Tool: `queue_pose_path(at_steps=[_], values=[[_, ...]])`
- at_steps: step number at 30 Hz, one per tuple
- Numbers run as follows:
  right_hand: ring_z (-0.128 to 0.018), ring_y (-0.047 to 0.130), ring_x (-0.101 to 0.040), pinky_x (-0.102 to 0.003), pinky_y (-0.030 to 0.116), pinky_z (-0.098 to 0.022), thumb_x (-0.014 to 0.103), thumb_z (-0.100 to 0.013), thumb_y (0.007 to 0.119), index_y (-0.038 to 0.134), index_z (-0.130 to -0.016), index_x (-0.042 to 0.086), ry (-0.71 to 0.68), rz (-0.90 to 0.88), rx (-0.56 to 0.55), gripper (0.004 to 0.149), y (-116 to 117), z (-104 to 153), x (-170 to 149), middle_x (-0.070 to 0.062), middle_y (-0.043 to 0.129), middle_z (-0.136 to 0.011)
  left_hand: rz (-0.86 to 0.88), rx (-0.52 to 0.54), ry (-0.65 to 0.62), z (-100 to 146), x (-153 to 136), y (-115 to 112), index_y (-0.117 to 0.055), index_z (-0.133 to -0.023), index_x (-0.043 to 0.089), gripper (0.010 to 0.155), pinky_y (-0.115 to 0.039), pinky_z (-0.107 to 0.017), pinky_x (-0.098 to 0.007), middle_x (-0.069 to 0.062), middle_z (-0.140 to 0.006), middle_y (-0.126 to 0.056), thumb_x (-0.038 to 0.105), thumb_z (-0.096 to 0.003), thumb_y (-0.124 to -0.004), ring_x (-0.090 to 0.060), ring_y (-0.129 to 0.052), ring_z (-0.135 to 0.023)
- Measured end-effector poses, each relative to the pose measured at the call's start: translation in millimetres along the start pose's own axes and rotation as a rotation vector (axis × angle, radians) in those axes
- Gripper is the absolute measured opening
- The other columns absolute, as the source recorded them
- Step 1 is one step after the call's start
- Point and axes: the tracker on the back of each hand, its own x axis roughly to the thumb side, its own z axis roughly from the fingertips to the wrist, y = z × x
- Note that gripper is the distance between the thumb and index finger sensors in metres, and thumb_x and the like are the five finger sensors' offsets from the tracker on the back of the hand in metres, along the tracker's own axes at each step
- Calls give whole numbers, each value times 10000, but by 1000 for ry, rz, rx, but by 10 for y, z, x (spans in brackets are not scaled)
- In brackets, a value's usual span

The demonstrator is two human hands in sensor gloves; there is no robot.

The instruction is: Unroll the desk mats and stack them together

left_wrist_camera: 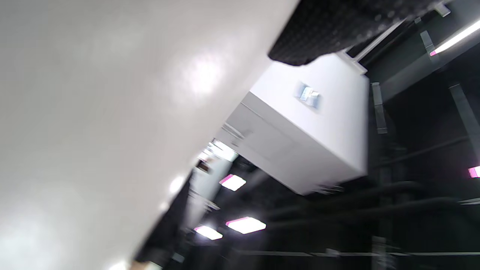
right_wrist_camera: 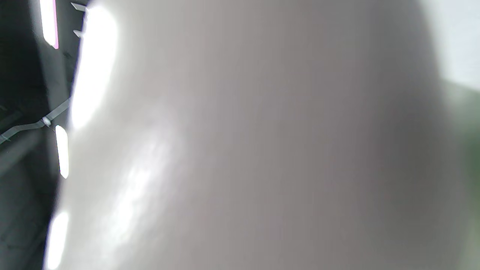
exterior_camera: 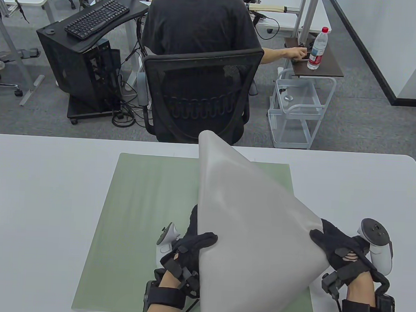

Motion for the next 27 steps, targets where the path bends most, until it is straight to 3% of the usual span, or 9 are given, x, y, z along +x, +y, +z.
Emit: queue_pose_path(at_steps=[6, 13, 16, 18, 22, 24, 27], values=[[-220, 1134, -127, -248, 976, -102, 317, -514, 764, 412, -1006, 38, 137, 8, 78, 666, 64, -94, -219, -66, 921, -732, -609, 332, 297, -54, 256, -3, 45, -907, 515, 960, -821, -629, -472, -128, -1125, -207, 288, -515, -801, -311, -759, -892], [-198, 1114, -124, -259, 959, -117, 319, -507, 781, 411, -1010, 43, 336, 232, 15, 682, 211, -278, -365, -54, 911, -745, -913, 515, 513, -163, 253, -17, 57, -904, 492, 971, -807, -631, -469, -142, -1117, -208, 293, -513, -809, -330, -759, -878], [-206, 1102, -118, -268, 955, -142, 328, -509, 788, 378, -1016, 39, 376, 295, -15, 713, 225, -296, -383, -53, 899, -760, -927, 545, 552, -199, 169, -12, 58, -903, 487, 972, -790, -637, -452, -145, -1112, -209, 292, -513, -810, -334, -750, -863], [-334, 1103, -149, -309, 953, -242, 349, -510, 798, 305, -1026, 52, 311, 289, -44, 772, 210, -294, -369, -64, 856, -820, -947, 566, 555, -229, 187, -30, 58, -904, 485, 970, -793, -635, -452, -146, -1113, -207, 291, -514, -809, -337, -759, -857], [-679, 1010, -322, -431, 893, -441, 363, -521, 787, 128, -1033, 142, 179, 112, 33, 863, 182, -240, -330, -173, 652, -1029, -988, 630, 609, -289, 208, -18, 62, -903, 477, 979, -792, -627, -430, -136, -1112, -204, 297, -511, -817, -321, -774, -826], [-745, 968, -375, -430, 893, -444, 386, -523, 777, 205, -1067, 244, 179, 124, 21, 802, 144, -198, -335, -198, 608, -1071, -992, 652, 624, -322, 203, -19, 63, -903, 477, 981, -792, -621, -426, -132, -1111, -205, 299, -509, -818, -321, -779, -808], [-740, 972, -408, -444, 903, -420, 397, -520, 769, 514, -1071, 274, 223, 146, 32, 619, 88, -124, -364, -206, 676, -1053, -979, 677, 657, -339, 189, 13, 62, -902, 482, 982, -791, -607, -398, -117, -1113, -198, 308, -506, -820, -286, -771, -786]])
